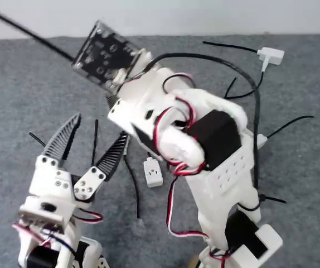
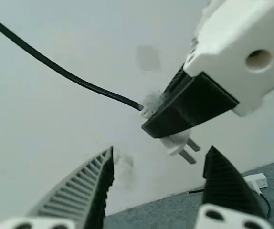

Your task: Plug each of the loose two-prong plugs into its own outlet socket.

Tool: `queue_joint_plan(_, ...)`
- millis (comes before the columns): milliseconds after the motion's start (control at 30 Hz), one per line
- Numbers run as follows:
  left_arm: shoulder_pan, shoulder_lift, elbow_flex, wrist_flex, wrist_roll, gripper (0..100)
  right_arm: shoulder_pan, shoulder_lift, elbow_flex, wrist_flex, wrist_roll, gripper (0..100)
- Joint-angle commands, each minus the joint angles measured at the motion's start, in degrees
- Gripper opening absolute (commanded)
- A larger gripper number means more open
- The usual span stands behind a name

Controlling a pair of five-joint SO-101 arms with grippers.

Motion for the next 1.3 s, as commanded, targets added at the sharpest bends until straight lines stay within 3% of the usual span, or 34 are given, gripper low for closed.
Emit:
queue_joint_plan(0, 1.76, -0.62, 1.10, -3.78, 0.44, 30, -3.38, -2.77, -3.08, 1.54, 0.44, 0.7)
queue_joint_plan(367, 1.49, -0.62, 2.51, -5.45, -1.93, 30, -4.70, -3.21, -6.68, 8.66, -1.41, 0.7)
queue_joint_plan(733, 1.32, -0.62, 3.74, -5.80, -2.02, 30, -4.70, -3.30, -6.77, 9.01, -1.41, 0.7)
queue_joint_plan(1267, -6.51, -0.62, 4.44, -7.38, -1.58, 30, -4.35, -3.30, -6.42, 9.19, -1.14, 0.7)
